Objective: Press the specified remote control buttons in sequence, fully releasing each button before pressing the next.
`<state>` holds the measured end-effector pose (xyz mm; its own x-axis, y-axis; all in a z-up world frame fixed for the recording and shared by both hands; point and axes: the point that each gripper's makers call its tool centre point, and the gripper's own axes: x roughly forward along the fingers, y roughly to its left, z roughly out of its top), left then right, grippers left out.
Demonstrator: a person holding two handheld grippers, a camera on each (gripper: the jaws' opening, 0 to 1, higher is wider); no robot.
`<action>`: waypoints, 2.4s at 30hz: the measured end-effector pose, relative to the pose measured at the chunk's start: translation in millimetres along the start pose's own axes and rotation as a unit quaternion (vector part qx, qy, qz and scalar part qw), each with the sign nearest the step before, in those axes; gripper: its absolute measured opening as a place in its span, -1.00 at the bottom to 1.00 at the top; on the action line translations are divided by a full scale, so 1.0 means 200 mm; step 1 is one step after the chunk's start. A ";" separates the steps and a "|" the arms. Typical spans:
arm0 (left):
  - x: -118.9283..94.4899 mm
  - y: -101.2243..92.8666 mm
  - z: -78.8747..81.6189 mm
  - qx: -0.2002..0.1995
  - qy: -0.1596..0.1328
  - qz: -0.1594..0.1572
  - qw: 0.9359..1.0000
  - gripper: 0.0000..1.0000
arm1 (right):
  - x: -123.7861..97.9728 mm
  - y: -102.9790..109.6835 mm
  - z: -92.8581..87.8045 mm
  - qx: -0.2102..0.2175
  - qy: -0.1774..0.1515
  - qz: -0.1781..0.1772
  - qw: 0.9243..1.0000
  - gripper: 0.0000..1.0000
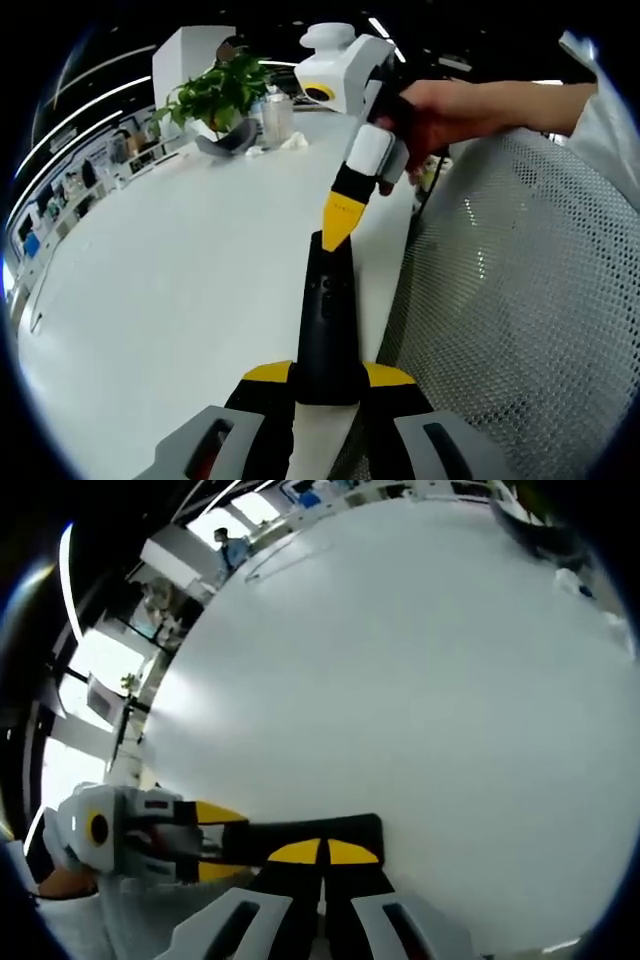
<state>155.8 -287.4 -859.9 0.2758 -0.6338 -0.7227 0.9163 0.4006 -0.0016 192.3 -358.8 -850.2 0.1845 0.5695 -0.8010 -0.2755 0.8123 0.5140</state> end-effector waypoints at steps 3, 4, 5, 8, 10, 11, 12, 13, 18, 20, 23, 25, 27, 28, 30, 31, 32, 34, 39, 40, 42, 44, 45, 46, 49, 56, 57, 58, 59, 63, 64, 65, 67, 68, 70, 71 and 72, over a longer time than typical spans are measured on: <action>-0.01 0.00 -0.01 0.003 0.006 -0.004 1.000 -0.52 | 0.00 0.00 0.00 0.030 -0.024 -0.034 0.999 -1.00; -0.01 -0.01 -0.01 0.005 0.007 -0.006 1.000 -0.52 | 0.00 0.01 0.00 0.026 -0.025 -0.038 0.999 -1.00; -0.01 0.00 -0.01 0.005 0.011 -0.009 1.000 -0.52 | 0.00 0.00 0.00 0.014 -0.030 -0.058 0.998 -1.00; -0.02 -0.01 -0.01 0.017 0.016 -0.018 1.000 -0.52 | 0.01 0.01 0.00 -0.003 -0.037 -0.087 0.996 -1.00; -0.02 -0.01 -0.02 0.021 0.017 -0.023 0.999 -0.51 | 0.01 0.01 0.00 0.013 -0.063 -0.091 0.994 -1.00; -0.02 -0.01 -0.02 0.025 0.019 -0.026 0.999 -0.51 | 0.01 0.01 0.00 0.011 -0.070 -0.091 0.993 -1.00; -0.02 0.00 -0.02 0.026 0.020 -0.028 0.999 -0.51 | 0.00 0.01 0.00 0.008 -0.088 -0.090 0.992 -1.00; -0.02 -0.01 -0.02 0.029 0.021 -0.030 0.999 -0.51 | 0.00 0.01 -0.01 0.009 -0.085 -0.090 0.992 -1.00; -0.02 -0.01 -0.02 0.049 0.030 -0.046 0.997 -0.51 | 0.00 0.01 -0.01 0.048 -0.098 -0.092 0.990 -1.00; -0.03 -0.02 -0.03 0.058 0.030 -0.050 0.997 -0.51 | 0.00 0.01 -0.02 0.046 -0.098 -0.092 0.990 -1.00; -0.03 -0.02 -0.03 0.054 0.021 -0.049 0.997 -0.51 | 0.00 0.02 -0.01 0.035 -0.097 -0.099 0.990 -1.00; -0.03 -0.02 -0.03 0.052 0.016 -0.047 0.997 -0.51 | 0.00 0.02 -0.01 0.036 -0.096 -0.095 0.990 -1.00; -0.04 -0.02 -0.04 0.056 0.010 -0.046 0.997 -0.51 | 0.00 0.02 -0.01 0.042 -0.095 -0.090 0.991 -1.00; -0.04 -0.02 -0.04 0.057 0.008 -0.047 0.997 -0.51 | 0.00 0.02 -0.01 0.044 -0.092 -0.088 0.991 -1.00; -0.04 -0.02 -0.04 0.064 0.007 -0.051 0.997 -0.50 | 0.01 0.03 -0.01 0.055 -0.084 -0.086 0.991 -1.00; -0.04 -0.01 -0.04 0.067 0.009 -0.054 0.996 -0.50 | 0.01 0.03 -0.01 0.055 -0.084 -0.086 0.991 -1.00; -0.04 -0.01 -0.04 0.069 0.010 -0.055 0.996 -0.50 | 0.01 0.03 -0.02 0.062 -0.083 -0.084 0.991 -1.00; -0.04 -0.02 -0.05 0.078 0.012 -0.056 0.995 -0.50 | 0.00 0.03 -0.03 0.070 -0.085 -0.080 0.991 -1.00; -0.03 -0.02 -0.06 0.126 0.008 -0.050 0.991 -0.48 | 0.01 0.03 -0.03 0.088 -0.071 -0.066 0.991 -1.00; -0.03 -0.01 -0.06 0.165 0.011 -0.046 0.985 -0.47 | 0.01 0.04 -0.03 0.092 -0.071 -0.066 0.991 -1.00; -0.03 -0.03 -0.06 0.162 0.018 -0.044 0.986 -0.48 | 0.01 0.04 -0.03 0.088 -0.062 -0.069 0.992 -1.00; -0.03 -0.01 -0.06 0.148 0.022 -0.048 0.988 -0.48 | 0.01 0.04 -0.03 0.078 -0.060 -0.073 0.992 -1.00; -0.03 -0.01 -0.05 0.144 0.021 -0.050 0.988 -0.48 | 0.01 0.04 -0.03 0.075 -0.061 -0.074 0.993 -1.00; -0.03 -0.01 -0.06 0.132 0.016 -0.052 0.990 -0.48 | 0.01 0.04 -0.03 0.075 -0.062 -0.074 0.993 -1.00; -0.03 -0.01 -0.05 0.117 0.016 -0.049 0.992 -0.48 | 0.01 0.03 -0.02 0.079 -0.065 -0.070 0.992 -1.00; -0.03 0.01 -0.03 0.038 0.012 -0.042 0.998 -0.48 | 0.01 0.04 -0.02 0.087 -0.065 -0.059 0.992 -1.00; -0.02 0.02 -0.02 0.013 0.012 -0.037 0.999 -0.51 | 0.02 0.04 -0.02 0.089 -0.066 -0.057 0.992 -1.00; -0.02 0.02 -0.01 0.014 0.009 -0.046 0.999 -0.51 | 0.02 0.04 -0.02 0.088 -0.067 -0.057 0.992 -1.00; -0.03 0.02 -0.03 0.004 0.026 -0.047 0.999 -0.52 | 0.02 0.04 -0.03 0.085 -0.067 -0.056 0.993 -1.00; -0.01 0.02 -0.01 0.007 0.033 -0.037 0.999 -0.51 | 0.01 0.04 -0.03 0.088 -0.070 -0.054 0.992 -1.00; 0.00 0.01 -0.01 0.009 0.033 -0.036 0.999 -0.52 | 0.01 0.04 -0.03 0.090 -0.070 -0.053 0.992 -1.00; 0.00 0.01 -0.01 0.015 0.033 -0.037 0.999 -0.52 | 0.01 0.04 -0.03 0.091 -0.069 -0.052 0.992 -1.00; -0.01 0.01 -0.01 0.021 0.030 -0.040 0.999 -0.52 | 0.01 0.04 -0.02 0.093 -0.066 -0.050 0.992 -1.00; -0.01 0.01 -0.02 0.023 0.023 -0.042 0.999 -0.52 | 0.01 0.04 -0.02 0.089 -0.061 -0.051 0.993 -1.00; -0.01 0.01 -0.01 0.024 0.009 -0.047 0.999 -0.52 | 0.01 0.05 -0.02 0.084 -0.056 -0.047 0.994 -1.00; 0.00 0.01 0.00 0.025 0.008 -0.051 0.998 -0.52 | 0.01 0.07 -0.02 0.084 -0.055 -0.036 0.994 -1.00; 0.00 0.01 0.00 0.026 0.008 -0.052 0.998 -0.52 | 0.01 0.09 0.00 0.082 -0.062 -0.027 0.994 -1.00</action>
<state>157.9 -285.9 -859.6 0.1744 -0.6593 -0.7314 0.9534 0.2988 -0.0420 187.3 -343.7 -842.2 0.3119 0.5272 -0.7905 -0.1056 0.8460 0.5226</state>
